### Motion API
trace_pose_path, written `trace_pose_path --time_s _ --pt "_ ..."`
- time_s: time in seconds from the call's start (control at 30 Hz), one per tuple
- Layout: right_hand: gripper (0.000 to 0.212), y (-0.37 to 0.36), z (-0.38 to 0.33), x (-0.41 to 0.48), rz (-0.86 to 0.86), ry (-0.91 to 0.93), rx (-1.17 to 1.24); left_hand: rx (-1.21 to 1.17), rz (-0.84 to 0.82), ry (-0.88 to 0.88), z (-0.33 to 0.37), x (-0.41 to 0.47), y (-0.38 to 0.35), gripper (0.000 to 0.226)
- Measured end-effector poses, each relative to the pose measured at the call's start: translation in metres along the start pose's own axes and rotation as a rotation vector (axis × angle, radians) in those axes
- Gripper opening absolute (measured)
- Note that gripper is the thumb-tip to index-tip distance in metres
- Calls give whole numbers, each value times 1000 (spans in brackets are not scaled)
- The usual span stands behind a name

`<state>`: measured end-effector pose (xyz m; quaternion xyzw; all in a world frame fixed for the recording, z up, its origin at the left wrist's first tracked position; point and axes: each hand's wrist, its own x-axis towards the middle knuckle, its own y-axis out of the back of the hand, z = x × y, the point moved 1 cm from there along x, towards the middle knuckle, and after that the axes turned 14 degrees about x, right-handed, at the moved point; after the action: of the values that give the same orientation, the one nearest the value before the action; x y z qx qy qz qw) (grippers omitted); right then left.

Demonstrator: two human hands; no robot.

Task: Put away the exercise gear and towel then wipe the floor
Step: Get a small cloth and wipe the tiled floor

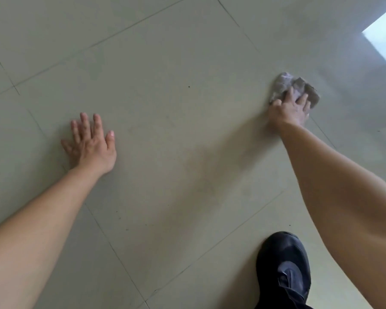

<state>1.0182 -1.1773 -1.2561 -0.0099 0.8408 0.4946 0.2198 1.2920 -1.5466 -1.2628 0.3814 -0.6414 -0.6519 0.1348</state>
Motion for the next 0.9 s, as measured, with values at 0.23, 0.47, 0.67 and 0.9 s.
trace_pose_path --time_s 0.23,0.47,0.67,0.9 --pt "53 -113 -103 -113 -185 591 -130 40 -6 -8 2 -1 -13 60" --pt "49 -125 -125 -118 -400 1165 -294 27 7 -12 0 0 -21 61" --pt "54 -35 -75 24 31 278 -83 38 -4 -1 0 1 -22 62" --pt "59 -106 -152 -42 -21 379 -46 38 -4 -13 1 -1 -21 62"
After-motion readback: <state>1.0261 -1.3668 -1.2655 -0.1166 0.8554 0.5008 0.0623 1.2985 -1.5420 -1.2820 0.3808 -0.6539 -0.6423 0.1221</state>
